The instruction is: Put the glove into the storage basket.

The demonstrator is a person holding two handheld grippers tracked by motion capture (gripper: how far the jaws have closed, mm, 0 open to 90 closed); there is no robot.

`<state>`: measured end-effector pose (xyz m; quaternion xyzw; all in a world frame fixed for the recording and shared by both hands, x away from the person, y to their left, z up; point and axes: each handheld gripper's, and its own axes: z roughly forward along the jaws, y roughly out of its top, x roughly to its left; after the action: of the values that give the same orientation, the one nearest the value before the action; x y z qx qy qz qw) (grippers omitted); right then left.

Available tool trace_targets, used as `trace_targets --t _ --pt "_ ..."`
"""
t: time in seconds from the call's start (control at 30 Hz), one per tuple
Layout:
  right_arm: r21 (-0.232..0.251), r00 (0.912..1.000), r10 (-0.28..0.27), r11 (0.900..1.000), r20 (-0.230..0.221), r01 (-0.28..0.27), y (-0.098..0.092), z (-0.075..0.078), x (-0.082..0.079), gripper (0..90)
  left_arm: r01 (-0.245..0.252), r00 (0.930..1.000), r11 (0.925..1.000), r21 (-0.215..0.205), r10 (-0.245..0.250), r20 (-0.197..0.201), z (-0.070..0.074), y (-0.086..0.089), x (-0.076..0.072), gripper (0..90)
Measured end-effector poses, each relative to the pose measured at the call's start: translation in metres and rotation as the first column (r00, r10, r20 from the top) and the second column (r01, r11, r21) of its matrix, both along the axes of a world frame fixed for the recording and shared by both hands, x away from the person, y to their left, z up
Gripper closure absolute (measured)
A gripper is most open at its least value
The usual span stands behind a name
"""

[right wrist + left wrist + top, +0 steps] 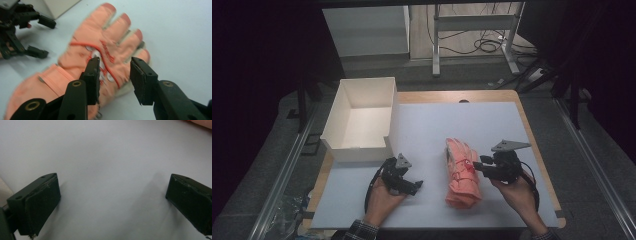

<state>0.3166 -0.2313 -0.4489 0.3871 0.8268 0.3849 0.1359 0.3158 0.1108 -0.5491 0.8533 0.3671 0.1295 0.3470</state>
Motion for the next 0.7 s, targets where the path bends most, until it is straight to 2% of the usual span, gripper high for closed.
trace_targets --t 0.1,0.13,0.17,0.2,0.3,0.47,0.7 --pt "-0.007 1.0 -0.004 1.0 -0.008 0.004 -0.007 -0.006 -0.001 62.4 0.0 1.0 1.0 0.0 0.0 0.0 0.0 0.0 0.0 0.0" --pt "-0.008 0.9998 -0.003 1.0 -0.018 0.003 -0.013 -0.015 -0.002 65.4 0.0 1.0 1.0 -0.001 0.0 0.0 0.0 0.0 0.0 0.0" --pt "-0.008 0.9998 -0.003 1.0 -0.018 0.003 -0.013 -0.015 -0.002 65.4 0.0 1.0 1.0 -0.001 0.0 0.0 0.0 0.0 0.0 0.0" --pt "-0.007 0.9995 -0.001 1.0 -0.031 0.001 -0.018 -0.023 -0.003 68.7 0.0 1.0 1.0 0.0 0.0 0.0 0.0 0.0 0.0 0.0" --pt "0.002 0.9989 0.024 1.0 -0.041 -0.023 -0.023 -0.035 -0.008 73.9 0.0 1.0 1.0 -0.001 0.0 0.0 0.0 0.0 0.0 0.0" --pt "-0.008 0.996 0.079 0.997 -0.042 -0.079 -0.025 -0.05 -0.021 84.0 0.0 1.0 1.0 -0.001 0.0 0.0 0.0 0.0 0.0 0.0" --pt "0.009 0.9915 0.115 0.993 -0.06 -0.115 -0.027 -0.064 -0.036 89.0 0.0 1.0 1.0 -0.001 0.0 0.0 0.0 0.0 0.0 0.0"
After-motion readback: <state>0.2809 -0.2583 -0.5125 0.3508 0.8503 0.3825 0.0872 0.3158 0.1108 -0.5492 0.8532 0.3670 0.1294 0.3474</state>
